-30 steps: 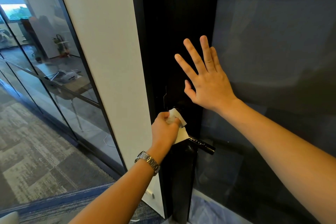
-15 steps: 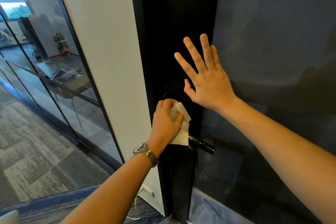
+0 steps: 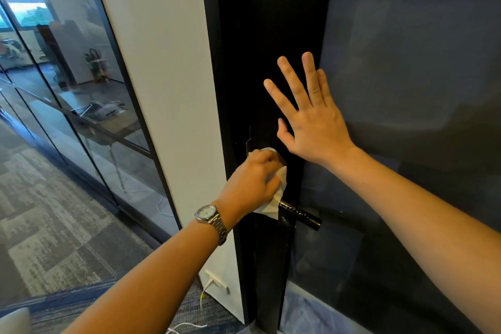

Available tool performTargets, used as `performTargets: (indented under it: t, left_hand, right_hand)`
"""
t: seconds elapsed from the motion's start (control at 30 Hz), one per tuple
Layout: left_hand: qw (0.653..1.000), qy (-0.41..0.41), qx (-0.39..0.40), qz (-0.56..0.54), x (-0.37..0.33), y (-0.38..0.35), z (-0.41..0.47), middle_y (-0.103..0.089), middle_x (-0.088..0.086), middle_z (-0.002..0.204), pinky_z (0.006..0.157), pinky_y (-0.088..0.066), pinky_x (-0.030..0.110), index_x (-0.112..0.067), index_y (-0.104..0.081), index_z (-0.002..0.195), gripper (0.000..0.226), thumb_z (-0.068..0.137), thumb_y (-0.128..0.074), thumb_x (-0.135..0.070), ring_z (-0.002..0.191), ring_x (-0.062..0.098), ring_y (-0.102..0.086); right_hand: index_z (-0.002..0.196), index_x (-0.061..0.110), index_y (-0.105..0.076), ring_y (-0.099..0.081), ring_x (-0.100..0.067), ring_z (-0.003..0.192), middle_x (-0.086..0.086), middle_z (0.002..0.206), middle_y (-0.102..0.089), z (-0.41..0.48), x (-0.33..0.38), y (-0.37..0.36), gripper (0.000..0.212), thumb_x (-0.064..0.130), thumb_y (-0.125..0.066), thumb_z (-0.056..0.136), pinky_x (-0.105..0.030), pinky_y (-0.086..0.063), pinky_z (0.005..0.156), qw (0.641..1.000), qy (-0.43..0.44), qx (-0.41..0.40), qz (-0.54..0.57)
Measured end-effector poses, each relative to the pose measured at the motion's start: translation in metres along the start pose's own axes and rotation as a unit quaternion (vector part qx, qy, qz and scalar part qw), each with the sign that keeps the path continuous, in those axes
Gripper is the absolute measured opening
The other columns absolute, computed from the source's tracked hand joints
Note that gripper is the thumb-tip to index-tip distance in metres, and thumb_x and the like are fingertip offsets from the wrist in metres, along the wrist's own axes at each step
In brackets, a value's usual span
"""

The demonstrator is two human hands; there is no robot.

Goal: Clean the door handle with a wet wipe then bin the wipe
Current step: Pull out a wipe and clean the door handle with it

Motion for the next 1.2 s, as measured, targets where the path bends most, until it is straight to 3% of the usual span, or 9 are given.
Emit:
performTargets:
  t: [0.1, 0.2, 0.4, 0.47, 0.6, 0.77, 0.9, 1.07, 1.2]
  left_hand:
    - [0.976, 0.157, -0.094, -0.114, 0.003, -0.004, -0.002, -0.046, -0.005, 0.11, 0.066, -0.033, 0.002, -0.019, -0.05, 0.114, 0.031, 0.084, -0.059, -0.023, 0.095, 0.007, -0.048]
    - [0.884, 0.361, -0.05, -0.294, 0.009, -0.014, -0.007, -0.051, -0.001, 0.105, 0.064, -0.049, 0.018, -0.019, -0.042, 0.116, 0.046, 0.079, -0.066, -0.032, 0.084, 0.014, -0.057]
    - [0.712, 0.487, -0.029, -0.505, 0.008, -0.014, -0.014, -0.058, 0.004, 0.089, 0.052, -0.049, 0.026, -0.016, -0.048, 0.103, 0.025, 0.086, -0.061, -0.027, 0.075, 0.02, -0.061]
    - [0.738, 0.484, -0.056, -0.466, 0.01, -0.011, -0.014, -0.055, 0.0, 0.08, 0.05, -0.046, 0.023, -0.019, -0.051, 0.089, 0.013, 0.086, -0.061, -0.025, 0.068, 0.015, -0.057]
    - [0.882, 0.385, -0.059, -0.264, 0.008, -0.005, -0.004, -0.05, -0.004, 0.067, 0.042, -0.043, 0.011, -0.011, -0.058, 0.076, 0.018, 0.077, -0.068, -0.026, 0.057, 0.006, -0.049]
    - [0.919, 0.335, -0.095, -0.187, 0.004, -0.011, -0.001, -0.053, -0.003, 0.063, 0.044, -0.038, 0.012, -0.006, -0.06, 0.078, 0.022, 0.073, -0.068, -0.026, 0.053, 0.006, -0.05]
    - [0.855, 0.416, -0.092, -0.298, 0.011, -0.016, 0.0, -0.051, 0.009, 0.061, 0.049, -0.042, 0.023, -0.003, -0.058, 0.064, 0.031, 0.072, -0.069, -0.03, 0.055, 0.019, -0.048]
    - [0.592, 0.535, -0.064, -0.6, 0.015, -0.025, -0.004, -0.057, 0.012, 0.11, 0.085, -0.052, 0.041, -0.01, -0.048, 0.111, 0.044, 0.077, -0.069, -0.028, 0.104, 0.031, -0.059]
    - [0.7, 0.519, -0.127, -0.473, 0.014, -0.024, -0.006, -0.057, 0.005, 0.087, 0.078, -0.049, 0.034, -0.012, -0.055, 0.08, 0.018, 0.084, -0.062, -0.029, 0.086, 0.02, -0.056]
  right_hand:
    - [0.148, 0.016, -0.027, -0.008, -0.042, 0.139, -0.019, 0.154, -0.023, 0.0, 0.0, 0.0, 0.065, 0.031, -0.047, 0.087, -0.05, -0.013, 0.115, 1.0, 0.002, 0.003, 0.008]
    - [0.148, 0.016, -0.028, -0.01, -0.043, 0.139, -0.019, 0.154, -0.024, 0.0, 0.0, 0.001, 0.065, 0.03, -0.047, 0.087, -0.05, -0.014, 0.115, 1.0, 0.0, 0.002, 0.005]
    - [0.148, 0.017, -0.028, -0.012, -0.043, 0.139, -0.019, 0.154, -0.025, 0.0, 0.0, -0.001, 0.066, 0.032, -0.047, 0.087, -0.05, -0.015, 0.115, 1.0, 0.001, -0.001, -0.012]
    - [0.148, 0.017, -0.028, -0.011, -0.043, 0.139, -0.019, 0.154, -0.025, 0.001, 0.0, -0.002, 0.065, 0.033, -0.046, 0.087, -0.05, -0.015, 0.115, 1.0, 0.0, -0.003, -0.009]
    - [0.148, 0.017, -0.028, -0.011, -0.043, 0.139, -0.019, 0.154, -0.025, 0.0, 0.0, -0.002, 0.066, 0.032, -0.047, 0.087, -0.05, -0.014, 0.115, 1.0, 0.0, -0.003, -0.006]
    - [0.147, 0.017, -0.029, -0.011, -0.043, 0.138, -0.019, 0.153, -0.026, 0.001, 0.0, -0.001, 0.065, 0.032, -0.046, 0.086, -0.051, -0.016, 0.114, 1.0, -0.001, -0.006, -0.004]
    - [0.147, 0.016, -0.03, -0.013, -0.043, 0.138, -0.019, 0.153, -0.026, 0.0, 0.0, -0.001, 0.066, 0.031, -0.048, 0.086, -0.051, -0.016, 0.114, 1.0, 0.0, -0.007, -0.005]
    - [0.147, 0.016, -0.03, -0.014, -0.044, 0.138, -0.019, 0.153, -0.027, 0.0, 0.001, 0.0, 0.066, 0.03, -0.049, 0.086, -0.05, -0.016, 0.114, 1.0, 0.0, -0.007, -0.006]
    - [0.147, 0.016, -0.03, -0.013, -0.043, 0.138, -0.019, 0.153, -0.026, 0.001, 0.001, 0.0, 0.066, 0.029, -0.049, 0.086, -0.05, -0.016, 0.115, 1.0, -0.001, -0.006, -0.006]
Point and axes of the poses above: each hand's wrist, its own z-axis towards the middle knuckle, its own y-axis out of the back of the hand, x = y × z, the point moved 2 cm from there along z, towards the middle knuckle
